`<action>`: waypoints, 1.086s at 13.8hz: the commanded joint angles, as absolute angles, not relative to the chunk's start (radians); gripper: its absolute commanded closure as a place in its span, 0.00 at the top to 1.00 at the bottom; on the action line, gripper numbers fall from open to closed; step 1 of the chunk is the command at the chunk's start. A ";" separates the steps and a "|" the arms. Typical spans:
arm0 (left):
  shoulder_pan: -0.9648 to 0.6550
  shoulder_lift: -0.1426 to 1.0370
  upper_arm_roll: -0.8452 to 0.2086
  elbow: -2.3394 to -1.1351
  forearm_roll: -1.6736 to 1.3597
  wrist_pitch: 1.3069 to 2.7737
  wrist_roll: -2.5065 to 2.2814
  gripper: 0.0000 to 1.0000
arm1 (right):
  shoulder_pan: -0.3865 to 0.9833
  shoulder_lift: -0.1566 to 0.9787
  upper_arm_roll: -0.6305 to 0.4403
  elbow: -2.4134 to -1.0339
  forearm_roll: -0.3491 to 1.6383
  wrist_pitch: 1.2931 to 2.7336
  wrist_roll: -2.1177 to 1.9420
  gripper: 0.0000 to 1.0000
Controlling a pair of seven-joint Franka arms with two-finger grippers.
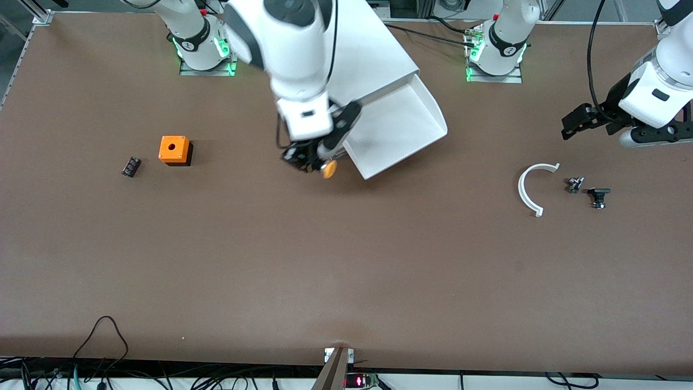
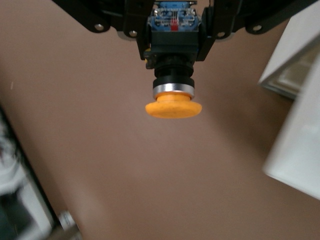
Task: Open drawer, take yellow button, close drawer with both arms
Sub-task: 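Lift the orange button out and carry it toward the orange box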
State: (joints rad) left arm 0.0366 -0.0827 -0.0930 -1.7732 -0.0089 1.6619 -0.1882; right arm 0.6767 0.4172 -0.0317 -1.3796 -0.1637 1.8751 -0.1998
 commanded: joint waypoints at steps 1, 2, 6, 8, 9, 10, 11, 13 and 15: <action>0.026 -0.064 -0.087 -1.738 0.009 1.640 -0.198 1.00 | 0.514 0.318 -0.014 -1.596 -0.158 1.898 -0.022 0.20; 0.026 -0.064 -0.087 -1.738 0.009 1.640 -0.198 1.00 | 0.429 0.316 -0.014 -1.635 -0.153 1.907 0.015 0.20; 0.026 -0.057 -0.086 -1.726 0.009 1.638 -0.199 1.00 | 0.231 0.331 -0.012 -1.741 -0.138 1.995 0.011 0.20; 0.026 -0.052 -0.086 -1.718 0.009 1.626 -0.198 1.00 | 0.141 0.363 -0.009 -1.813 -0.133 2.130 -0.056 0.20; 0.026 -0.052 -0.086 -1.717 0.009 1.626 -0.198 1.00 | 0.105 0.373 -0.009 -1.847 -0.133 2.204 -0.108 0.20; 0.026 -0.051 -0.086 -1.718 0.009 1.626 -0.193 1.00 | 0.068 0.391 -0.009 -1.874 -0.133 2.257 -0.159 0.20; 0.026 -0.048 -0.086 -1.718 0.011 1.626 -0.192 1.00 | 0.036 0.412 -0.008 -1.894 -0.133 2.304 -0.223 0.20; 0.025 -0.034 -0.098 -1.717 0.015 1.626 -0.189 1.00 | -0.020 0.437 -0.006 -1.954 -0.132 2.414 -0.319 0.20; 0.014 -0.014 -0.115 -1.710 0.008 1.637 -0.204 1.00 | -0.051 0.474 -0.006 -2.015 -0.133 2.581 -0.372 0.21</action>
